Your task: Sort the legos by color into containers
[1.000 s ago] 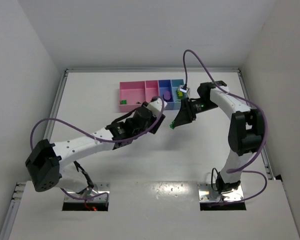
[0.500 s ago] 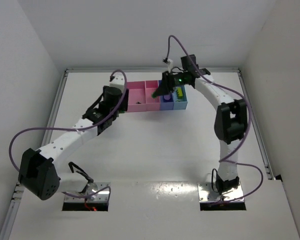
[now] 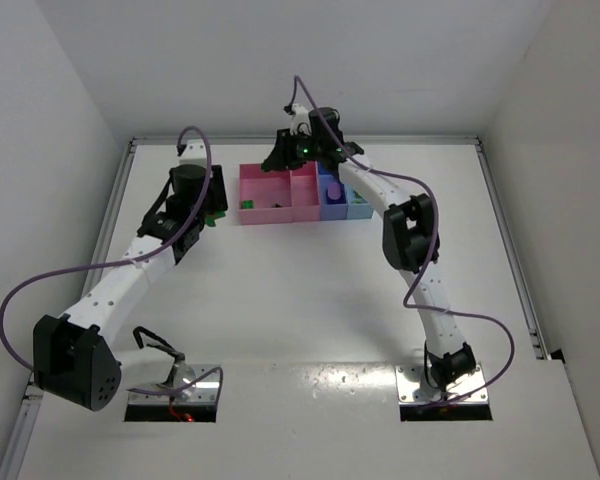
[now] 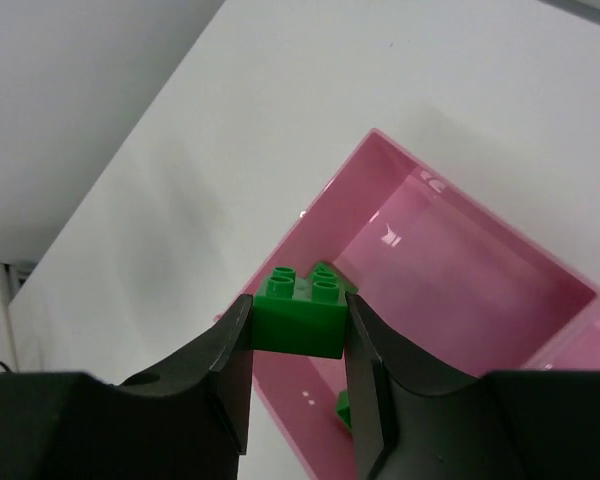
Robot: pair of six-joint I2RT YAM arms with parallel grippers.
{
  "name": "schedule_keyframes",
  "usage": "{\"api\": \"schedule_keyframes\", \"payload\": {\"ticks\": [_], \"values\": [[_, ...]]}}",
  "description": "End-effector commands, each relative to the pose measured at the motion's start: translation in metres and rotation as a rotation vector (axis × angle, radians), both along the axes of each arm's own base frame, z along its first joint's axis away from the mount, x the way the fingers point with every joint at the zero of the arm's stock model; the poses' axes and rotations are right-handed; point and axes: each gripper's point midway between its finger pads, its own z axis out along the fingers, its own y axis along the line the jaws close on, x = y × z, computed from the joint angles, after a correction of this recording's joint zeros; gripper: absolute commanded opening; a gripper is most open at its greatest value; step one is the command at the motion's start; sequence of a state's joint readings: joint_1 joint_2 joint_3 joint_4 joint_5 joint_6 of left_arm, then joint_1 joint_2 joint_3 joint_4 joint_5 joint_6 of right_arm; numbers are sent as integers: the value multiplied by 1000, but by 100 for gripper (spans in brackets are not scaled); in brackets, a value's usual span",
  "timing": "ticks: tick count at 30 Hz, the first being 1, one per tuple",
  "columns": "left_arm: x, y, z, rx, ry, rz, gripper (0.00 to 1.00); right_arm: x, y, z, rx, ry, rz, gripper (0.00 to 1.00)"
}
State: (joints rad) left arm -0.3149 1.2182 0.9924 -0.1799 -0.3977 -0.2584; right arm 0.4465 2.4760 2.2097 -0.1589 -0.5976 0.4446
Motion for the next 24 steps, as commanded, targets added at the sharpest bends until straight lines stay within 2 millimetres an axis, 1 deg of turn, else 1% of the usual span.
{"api": "schedule_keyframes", "payload": {"ticks": [1,2,3,4,5,6,7,8,9,10,11,12,13,14,15,16,17,18,19,20,21,22,23,24], "values": [[5,-11,41,-103,-109,-47,0,6,21,11,-31,-100,-36,28],[8,-14,42,-120,-107,-51,0,9,20,11,-41,-112,-43,35],[8,-14,42,-120,-107,-51,0,6,18,3,-54,-90,-42,40],[10,-18,43,-139,-106,-61,0,4,17,-4,-70,-80,-37,47],[11,-15,43,-154,-108,-47,0,2,16,-10,-76,-68,-37,51],[12,-18,39,-164,-97,-55,0,-2,13,-7,-85,-75,-32,55],[14,-19,47,-178,-118,-53,0,-5,12,-6,-90,-66,-31,59],[16,-23,47,-197,-115,-62,0,-9,9,-13,-106,-58,-25,59],[19,-26,41,-209,-99,-69,0,-11,3,-14,-108,-44,-22,61],[20,-28,48,-235,-117,-63,0,-15,1,-2,-102,-54,-23,64],[23,-33,48,-252,-112,-81,0,-14,-7,1,-113,-70,-26,66],[26,-36,45,-267,-107,-87,0,-26,-10,-9,-125,-44,0,66],[26,-40,50,-293,-114,-92,0,-31,-17,20,-92,-82,9,66],[28,-46,49,-312,-104,-115,0,-49,-27,9,-66,-36,69,66],[27,-50,49,-330,-99,-131,0,-61,-33,19,-13,-12,94,66],[28,-55,44,-347,-82,-145,0,-66,-34,45,70,-93,138,66],[29,-59,39,-373,-66,-151,0,-104,-42,60,142,-82,247,66],[27,-66,39,-386,-56,-188,0,-115,-52,73,200,-65,275,66],[29,-70,38,-401,-52,-198,0,-128,-51,89,247,-113,339,66],[30,-72,34,-404,-40,-208,0,-153,-59,97,279,-86,436,68],[30,-75,36,-419,-45,-216,0,-165,-61,100,295,-46,471,69],[29,-76,36,-422,-43,-224,0,-174,-63,104,306,-34,504,71],[32,-78,34,-432,-41,-220,0,-179,-65,102,305,-23,503,74],[33,-80,31,-444,-28,-222,0,-186,-61,105,306,-26,517,74]]}}
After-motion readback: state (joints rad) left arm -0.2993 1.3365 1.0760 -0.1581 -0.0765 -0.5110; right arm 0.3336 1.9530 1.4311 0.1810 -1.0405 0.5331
